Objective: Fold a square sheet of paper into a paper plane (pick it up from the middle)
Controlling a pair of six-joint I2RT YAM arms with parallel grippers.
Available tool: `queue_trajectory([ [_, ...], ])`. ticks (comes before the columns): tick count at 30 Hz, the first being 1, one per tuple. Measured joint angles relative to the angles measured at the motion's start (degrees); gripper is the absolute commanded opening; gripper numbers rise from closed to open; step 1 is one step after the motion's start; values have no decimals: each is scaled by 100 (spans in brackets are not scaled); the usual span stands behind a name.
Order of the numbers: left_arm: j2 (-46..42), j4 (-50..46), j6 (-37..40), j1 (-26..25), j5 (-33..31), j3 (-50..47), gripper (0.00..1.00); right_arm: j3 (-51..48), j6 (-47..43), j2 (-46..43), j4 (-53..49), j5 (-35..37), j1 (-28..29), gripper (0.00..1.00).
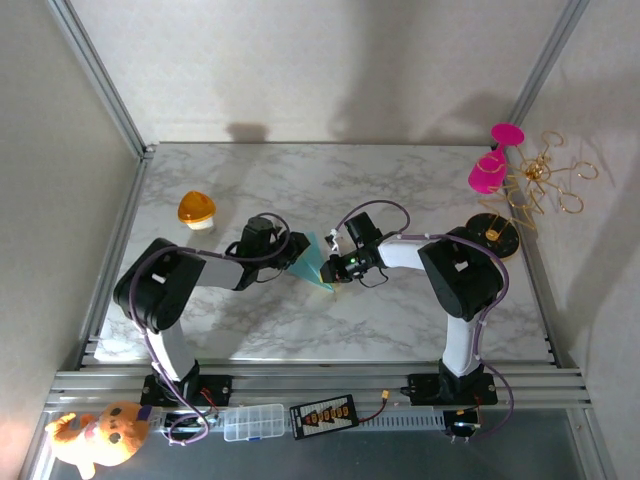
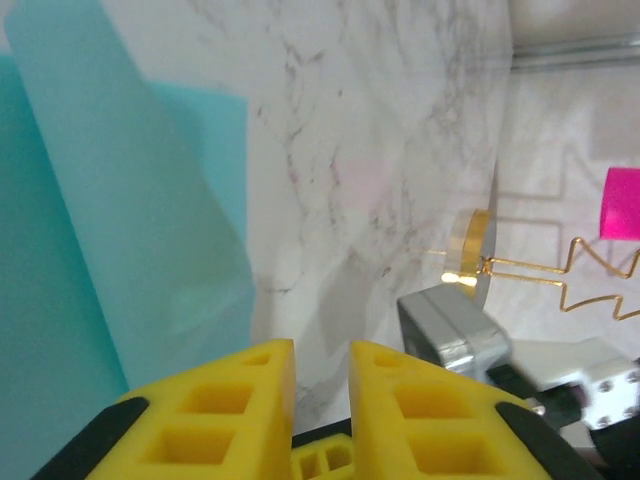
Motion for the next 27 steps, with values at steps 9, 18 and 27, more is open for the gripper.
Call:
queue_trajectory([
  [9, 216, -118, 98, 35, 87, 55, 16, 44, -168, 0, -114, 39, 4, 12],
  [18, 533, -319, 203, 37, 83, 317, 15, 63, -240, 0, -173, 44, 4, 12],
  [27, 616, -374, 203, 37, 59, 317, 15, 63, -201, -20, -146, -7, 4, 14],
])
